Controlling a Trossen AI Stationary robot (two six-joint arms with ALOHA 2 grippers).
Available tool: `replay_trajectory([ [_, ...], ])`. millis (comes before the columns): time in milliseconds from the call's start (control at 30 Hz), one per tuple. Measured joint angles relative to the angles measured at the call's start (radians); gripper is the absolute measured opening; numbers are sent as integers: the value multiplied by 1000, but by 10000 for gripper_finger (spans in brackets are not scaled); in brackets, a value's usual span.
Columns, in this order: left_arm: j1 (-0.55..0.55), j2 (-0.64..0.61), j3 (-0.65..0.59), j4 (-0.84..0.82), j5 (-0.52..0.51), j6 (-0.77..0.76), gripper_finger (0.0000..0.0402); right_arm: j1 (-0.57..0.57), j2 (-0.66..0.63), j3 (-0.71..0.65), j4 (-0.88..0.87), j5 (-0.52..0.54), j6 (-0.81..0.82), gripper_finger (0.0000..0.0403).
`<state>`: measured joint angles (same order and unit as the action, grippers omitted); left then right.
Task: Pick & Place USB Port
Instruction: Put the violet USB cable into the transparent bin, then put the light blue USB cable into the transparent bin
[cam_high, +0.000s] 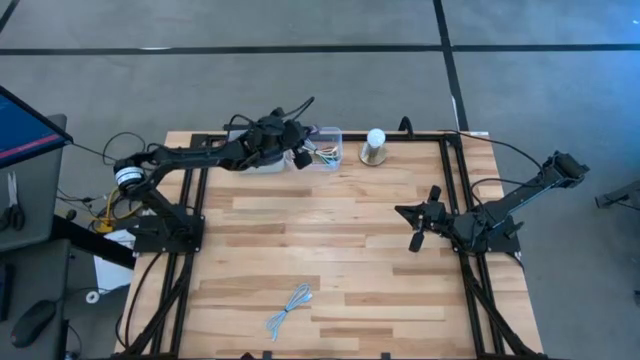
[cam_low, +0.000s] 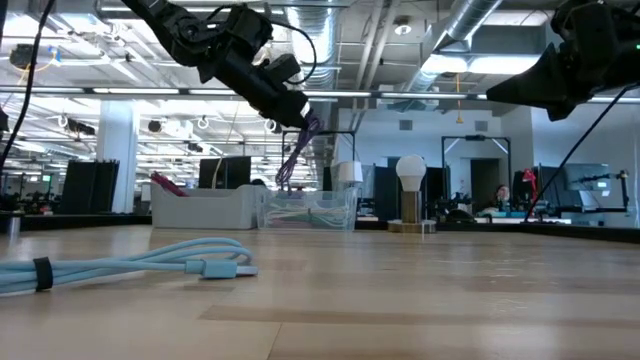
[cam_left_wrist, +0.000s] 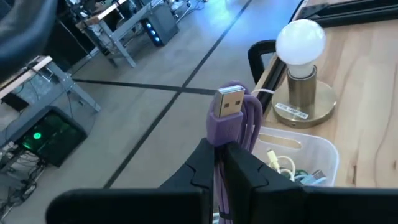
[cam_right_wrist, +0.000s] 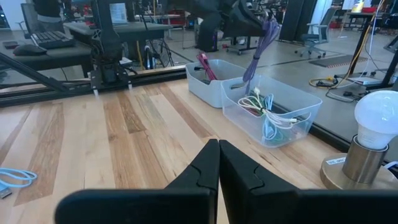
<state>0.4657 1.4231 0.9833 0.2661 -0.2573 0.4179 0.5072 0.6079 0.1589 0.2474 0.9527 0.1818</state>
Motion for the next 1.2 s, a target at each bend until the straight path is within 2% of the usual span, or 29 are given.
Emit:
replay_trajectory([
  [133, 11, 37, 0, -3, 4, -3, 15, 0, 0, 0, 0, 0, 1, 2],
  [467, 63, 173, -1, 8, 109, -88, 21, 0, 0, 0, 0, 0, 1, 2],
  [867, 67, 182, -1, 124, 107, -122, 104, 0, 0, 0, 0, 0, 1, 2],
  [1200, 67, 182, -1, 124, 105, -148, 183, 0, 0, 0, 0, -1, 2, 2],
])
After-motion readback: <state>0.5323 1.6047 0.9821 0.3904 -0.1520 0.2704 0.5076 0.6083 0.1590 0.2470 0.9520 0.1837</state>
